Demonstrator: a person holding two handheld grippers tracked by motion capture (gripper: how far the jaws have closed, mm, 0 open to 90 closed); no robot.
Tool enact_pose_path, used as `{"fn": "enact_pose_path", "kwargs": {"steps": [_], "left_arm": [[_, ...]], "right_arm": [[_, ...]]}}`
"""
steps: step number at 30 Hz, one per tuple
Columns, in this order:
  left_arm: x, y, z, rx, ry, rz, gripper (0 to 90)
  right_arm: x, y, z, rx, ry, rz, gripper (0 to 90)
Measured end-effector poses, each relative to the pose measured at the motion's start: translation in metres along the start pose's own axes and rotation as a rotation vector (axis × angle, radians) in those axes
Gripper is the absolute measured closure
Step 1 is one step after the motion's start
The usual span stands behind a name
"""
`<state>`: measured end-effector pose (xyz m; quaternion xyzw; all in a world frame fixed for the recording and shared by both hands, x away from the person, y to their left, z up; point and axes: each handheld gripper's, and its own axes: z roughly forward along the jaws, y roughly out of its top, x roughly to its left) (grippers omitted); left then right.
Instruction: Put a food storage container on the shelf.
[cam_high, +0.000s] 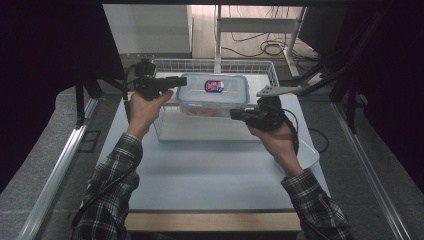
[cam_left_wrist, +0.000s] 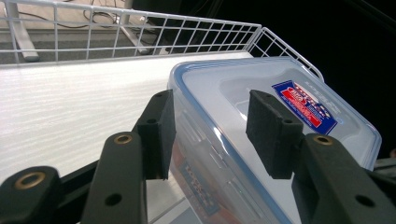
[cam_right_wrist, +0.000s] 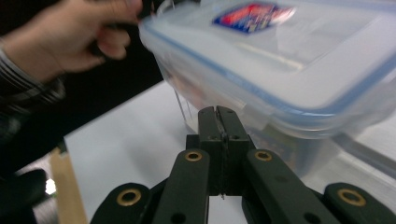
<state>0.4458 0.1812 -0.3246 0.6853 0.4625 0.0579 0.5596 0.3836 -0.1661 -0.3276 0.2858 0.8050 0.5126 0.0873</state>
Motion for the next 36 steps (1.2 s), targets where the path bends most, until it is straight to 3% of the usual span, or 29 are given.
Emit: {"fn": "enact_pose_path", "kwargs": {"steps": [3, 6, 11, 16, 20, 22, 28, 31, 36], "left_arm": [[0.0, 0.001, 0.0, -0.001, 0.01, 0.006, 50.7], [0.001, 0.002, -0.004, -0.004, 0.051, 0.027, 49.7], [0.006, -0.004, -0.017, -0.038, 0.041, 0.004, 50.0], [0.002, -0.024, -0.035, -0.047, 0.021, 0.019, 53.9], [-0.011, -0.046, -0.045, -0.032, 0.024, 0.071, 61.4], [-0.02, -0.057, -0.047, -0.023, 0.003, 0.102, 64.8], [-0.047, -0.073, -0.033, 0.046, -0.034, 0.225, 75.1], [-0.05, -0.07, -0.019, 0.075, -0.008, 0.245, 77.6], [-0.044, -0.065, -0.008, 0.081, 0.002, 0.225, 78.4]], "right_arm": [[0.0, 0.0, 0.013, 0.018, 0.003, -0.002, 89.2], [0.0, 0.001, 0.022, 0.022, 0.023, 0.001, 89.3], [0.001, 0.006, 0.031, 0.021, 0.028, 0.002, 89.3], [0.001, 0.01, 0.037, 0.023, 0.029, -0.001, 89.3], [0.001, 0.01, 0.039, 0.017, 0.03, 0.0, 89.3], [0.0, 0.009, 0.039, 0.017, 0.025, 0.002, 89.3], [-0.004, 0.004, 0.033, 0.019, 0.009, 0.014, 89.3], [-0.01, -0.001, 0.028, 0.032, -0.019, 0.017, 89.3], [-0.023, -0.008, 0.016, 0.027, -0.054, 0.025, 88.4]]}}
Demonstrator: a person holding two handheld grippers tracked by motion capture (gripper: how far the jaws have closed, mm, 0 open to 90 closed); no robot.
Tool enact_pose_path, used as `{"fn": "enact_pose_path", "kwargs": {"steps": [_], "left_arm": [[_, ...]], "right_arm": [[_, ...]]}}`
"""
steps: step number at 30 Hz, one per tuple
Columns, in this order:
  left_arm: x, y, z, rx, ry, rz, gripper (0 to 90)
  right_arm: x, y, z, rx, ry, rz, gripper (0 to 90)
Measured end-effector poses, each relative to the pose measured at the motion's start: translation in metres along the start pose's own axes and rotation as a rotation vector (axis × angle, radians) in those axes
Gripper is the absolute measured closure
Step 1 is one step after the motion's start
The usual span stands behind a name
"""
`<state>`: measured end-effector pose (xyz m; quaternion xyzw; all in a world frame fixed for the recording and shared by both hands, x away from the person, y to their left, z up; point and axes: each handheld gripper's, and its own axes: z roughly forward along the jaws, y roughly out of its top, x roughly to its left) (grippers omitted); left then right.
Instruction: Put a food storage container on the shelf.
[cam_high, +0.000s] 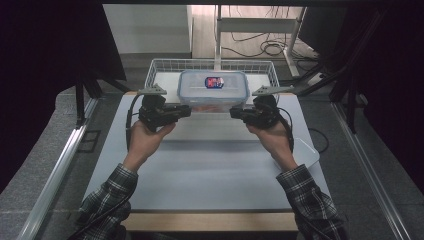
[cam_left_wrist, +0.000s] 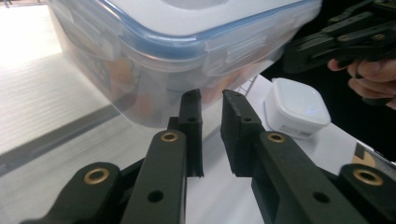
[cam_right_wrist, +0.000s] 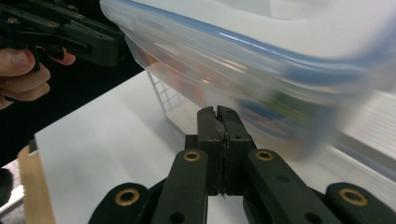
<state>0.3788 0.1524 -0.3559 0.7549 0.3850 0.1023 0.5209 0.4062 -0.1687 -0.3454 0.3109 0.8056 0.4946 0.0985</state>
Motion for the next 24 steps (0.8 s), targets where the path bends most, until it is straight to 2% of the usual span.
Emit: {"fn": "enact_pose_path", "kwargs": {"steps": [4, 9, 15, 20, 24], "left_arm": [[0.006, 0.003, 0.005, 0.006, -0.008, -0.013, 78.2], [0.012, 0.009, 0.009, 0.017, 0.01, -0.016, 80.0], [0.02, 0.013, 0.014, 0.022, 0.03, -0.034, 80.9], [0.025, 0.014, 0.018, 0.027, 0.034, -0.04, 80.8], [0.027, 0.014, 0.02, 0.026, 0.035, -0.046, 80.8]], "right_arm": [[-0.011, 0.0, -0.004, -0.018, -0.008, 0.018, 88.9], [-0.018, 0.001, -0.001, -0.01, -0.056, 0.01, 89.1], [-0.027, 0.003, 0.003, -0.021, -0.07, 0.04, 89.1], [-0.034, 0.004, 0.004, -0.038, -0.067, 0.074, 89.1], [-0.036, 0.005, 0.006, -0.044, -0.068, 0.085, 89.2]]}}
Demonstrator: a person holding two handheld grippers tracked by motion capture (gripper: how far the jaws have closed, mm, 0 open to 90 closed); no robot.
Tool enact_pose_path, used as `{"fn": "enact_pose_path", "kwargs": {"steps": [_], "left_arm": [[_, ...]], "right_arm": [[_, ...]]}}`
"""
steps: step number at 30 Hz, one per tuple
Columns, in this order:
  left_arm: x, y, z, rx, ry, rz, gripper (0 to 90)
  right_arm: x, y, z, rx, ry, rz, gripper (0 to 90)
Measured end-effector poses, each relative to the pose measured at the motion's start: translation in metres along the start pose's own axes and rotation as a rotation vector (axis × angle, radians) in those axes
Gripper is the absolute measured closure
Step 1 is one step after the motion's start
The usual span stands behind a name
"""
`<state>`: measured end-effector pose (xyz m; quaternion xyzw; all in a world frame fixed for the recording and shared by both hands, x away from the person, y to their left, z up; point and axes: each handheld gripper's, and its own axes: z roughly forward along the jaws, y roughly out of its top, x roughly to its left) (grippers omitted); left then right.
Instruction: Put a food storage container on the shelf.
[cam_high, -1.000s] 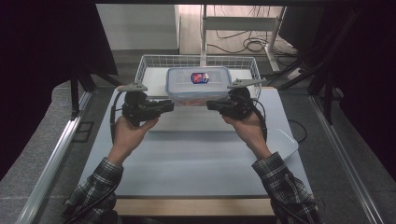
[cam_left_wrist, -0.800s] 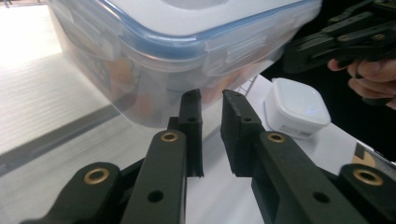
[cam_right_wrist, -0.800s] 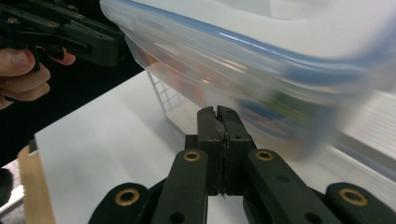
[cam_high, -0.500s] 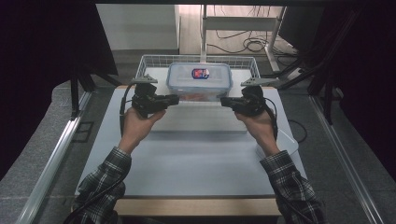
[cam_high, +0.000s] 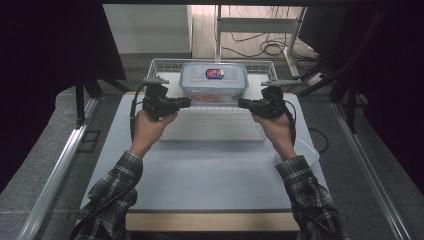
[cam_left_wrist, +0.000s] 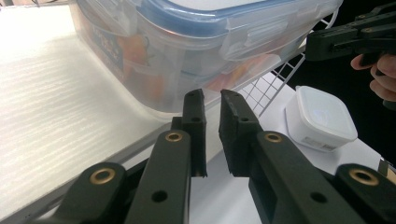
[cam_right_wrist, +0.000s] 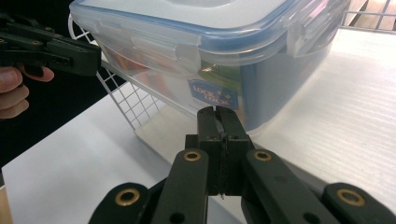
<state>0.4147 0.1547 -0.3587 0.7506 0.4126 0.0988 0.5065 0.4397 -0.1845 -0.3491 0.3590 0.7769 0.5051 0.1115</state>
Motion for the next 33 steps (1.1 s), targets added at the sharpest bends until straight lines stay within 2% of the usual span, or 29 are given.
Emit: {"fn": "enact_pose_path", "kwargs": {"steps": [10, 15, 25, 29, 33], "left_arm": [[0.003, 0.004, 0.005, 0.007, -0.002, -0.006, 80.8], [-0.002, -0.001, 0.001, 0.005, -0.004, 0.006, 77.2], [-0.016, -0.026, -0.013, 0.006, 0.013, 0.069, 55.3], [-0.025, -0.036, -0.016, 0.027, 0.025, 0.11, 47.6], [-0.033, -0.051, -0.017, 0.049, 0.04, 0.138, 36.0]], "right_arm": [[-0.006, 0.001, 0.005, -0.004, -0.023, 0.016, 89.2], [-0.004, -0.003, 0.001, -0.01, -0.015, 0.003, 87.5], [0.016, -0.021, -0.014, 0.009, 0.002, -0.053, 63.6], [0.024, -0.03, -0.021, 0.018, 0.005, -0.075, 54.3], [0.032, -0.041, -0.027, 0.032, 0.009, -0.103, 43.7]]}}
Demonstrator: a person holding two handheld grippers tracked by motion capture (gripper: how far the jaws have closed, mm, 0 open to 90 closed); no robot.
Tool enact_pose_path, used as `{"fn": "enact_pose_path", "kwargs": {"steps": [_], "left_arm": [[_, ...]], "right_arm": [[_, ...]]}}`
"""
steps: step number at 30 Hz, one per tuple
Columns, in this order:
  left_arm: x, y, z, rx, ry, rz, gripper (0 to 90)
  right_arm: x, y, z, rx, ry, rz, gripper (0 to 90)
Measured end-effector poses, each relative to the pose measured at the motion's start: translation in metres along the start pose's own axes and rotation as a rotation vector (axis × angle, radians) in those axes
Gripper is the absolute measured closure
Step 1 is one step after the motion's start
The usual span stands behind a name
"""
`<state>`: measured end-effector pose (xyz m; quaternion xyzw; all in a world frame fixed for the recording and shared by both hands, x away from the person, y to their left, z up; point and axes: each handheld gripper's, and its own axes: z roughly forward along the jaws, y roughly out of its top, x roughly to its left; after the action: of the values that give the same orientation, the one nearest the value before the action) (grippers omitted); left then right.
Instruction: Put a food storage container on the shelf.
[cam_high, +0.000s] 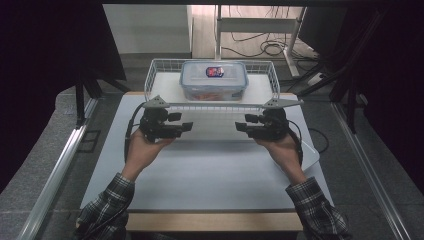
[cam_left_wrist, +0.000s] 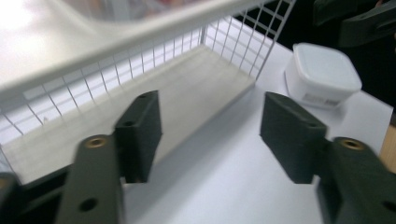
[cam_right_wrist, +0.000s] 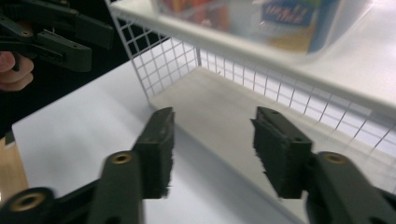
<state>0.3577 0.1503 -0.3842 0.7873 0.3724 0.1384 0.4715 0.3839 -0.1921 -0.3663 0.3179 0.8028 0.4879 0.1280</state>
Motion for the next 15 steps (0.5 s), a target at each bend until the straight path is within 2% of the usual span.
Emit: {"fn": "enact_pose_path", "kwargs": {"steps": [2, 4, 9, 11, 15], "left_arm": [[-0.003, -0.008, 0.0, 0.012, 0.002, 0.006, 30.8], [-0.006, -0.017, 0.0, 0.019, -0.005, -0.008, 27.2], [-0.014, -0.039, -0.002, 0.025, -0.028, -0.013, 23.8], [-0.017, -0.047, -0.003, 0.026, -0.016, -0.004, 21.4], [-0.023, -0.063, -0.004, 0.031, -0.021, -0.008, 18.6]], "right_arm": [[0.003, -0.006, -0.003, 0.006, 0.002, -0.015, 39.4], [0.006, -0.011, -0.005, 0.014, -0.003, -0.025, 35.6], [0.012, -0.029, -0.011, 0.022, -0.011, -0.036, 26.9], [0.013, -0.037, -0.013, 0.024, -0.016, -0.038, 25.0], [0.014, -0.053, -0.017, 0.02, -0.027, -0.026, 21.1]]}}
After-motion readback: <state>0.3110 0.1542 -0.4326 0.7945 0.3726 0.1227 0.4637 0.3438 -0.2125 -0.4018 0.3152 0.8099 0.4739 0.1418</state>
